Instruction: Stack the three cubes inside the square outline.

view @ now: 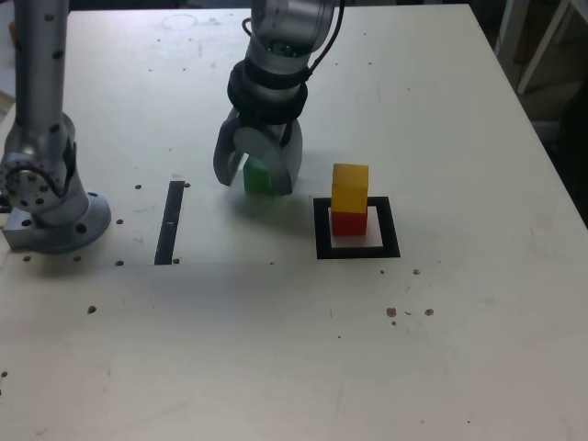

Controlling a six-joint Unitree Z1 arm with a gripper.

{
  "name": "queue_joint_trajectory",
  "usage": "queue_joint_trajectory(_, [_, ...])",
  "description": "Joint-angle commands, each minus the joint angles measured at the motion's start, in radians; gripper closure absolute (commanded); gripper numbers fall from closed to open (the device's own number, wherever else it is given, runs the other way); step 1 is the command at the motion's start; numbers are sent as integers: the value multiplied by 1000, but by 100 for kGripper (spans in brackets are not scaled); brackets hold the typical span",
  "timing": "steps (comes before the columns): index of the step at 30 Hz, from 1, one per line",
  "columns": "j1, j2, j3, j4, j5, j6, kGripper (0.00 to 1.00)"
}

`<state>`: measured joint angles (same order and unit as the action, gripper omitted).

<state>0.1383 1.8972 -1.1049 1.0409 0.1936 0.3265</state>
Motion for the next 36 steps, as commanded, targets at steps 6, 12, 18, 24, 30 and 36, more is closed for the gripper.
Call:
queue_joint_trajectory(6, [1,-7,-9,12,-1,0,76])
queue_joint_trajectory(12, [1,-15,-32,36,-1,0,76])
queue_joint_trajectory(18, [-11,-35,-163,175,6,-21,76])
queue_joint_trajectory(24, [-44,-30,-365,341,10,-57,76])
queue_joint_trajectory(30, [-67,-10,-529,453,8,-72,76])
queue_joint_trajectory(36, [-101,17,-610,490,-12,-109,76])
